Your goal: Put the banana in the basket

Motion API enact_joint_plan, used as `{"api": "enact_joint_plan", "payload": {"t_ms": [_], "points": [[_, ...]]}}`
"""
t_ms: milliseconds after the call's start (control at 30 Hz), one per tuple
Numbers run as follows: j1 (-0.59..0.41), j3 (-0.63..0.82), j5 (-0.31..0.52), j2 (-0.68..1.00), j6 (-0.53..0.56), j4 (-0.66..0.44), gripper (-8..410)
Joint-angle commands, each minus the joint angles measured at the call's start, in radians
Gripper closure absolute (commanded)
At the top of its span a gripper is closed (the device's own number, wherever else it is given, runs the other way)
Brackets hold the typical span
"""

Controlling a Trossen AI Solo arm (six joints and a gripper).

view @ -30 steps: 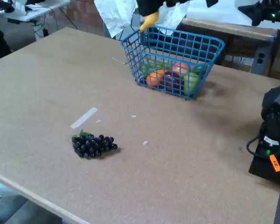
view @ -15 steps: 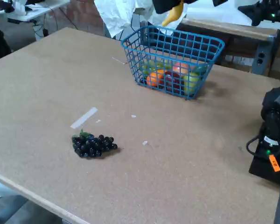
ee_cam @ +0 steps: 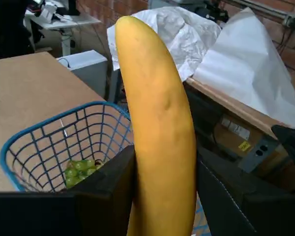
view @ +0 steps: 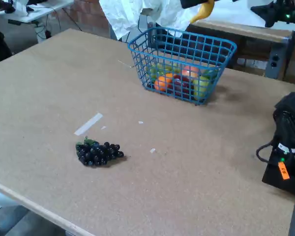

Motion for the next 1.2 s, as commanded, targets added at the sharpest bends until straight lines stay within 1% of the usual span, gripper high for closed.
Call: {"api": "enact_joint_plan", "payload": {"t_ms": [0,133,200,300,433,633,900,967,1033,1167], "points": [[-0.137,0.0,-0.087,0.09,0.003,0.058,402],[-0.185,0.0,-0.16,0.181,0.013,0.093,402],[-0.198,0.0,-0.183,0.227,0.011,0.111,402],[-0.2,0.0,-0.187,0.294,0.012,0.143,402],[-0.2,0.0,-0.227,0.372,0.03,0.186,402],[-0.2,0.0,-0.254,0.468,0.03,0.229,402],[-0.2,0.0,-0.263,0.482,0.027,0.263,400],[-0.2,0.0,-0.264,0.481,0.026,0.264,392],[-0.2,0.0,-0.269,0.481,0.022,0.264,374],[-0.2,0.0,-0.275,0.485,0.006,0.269,315]]}}
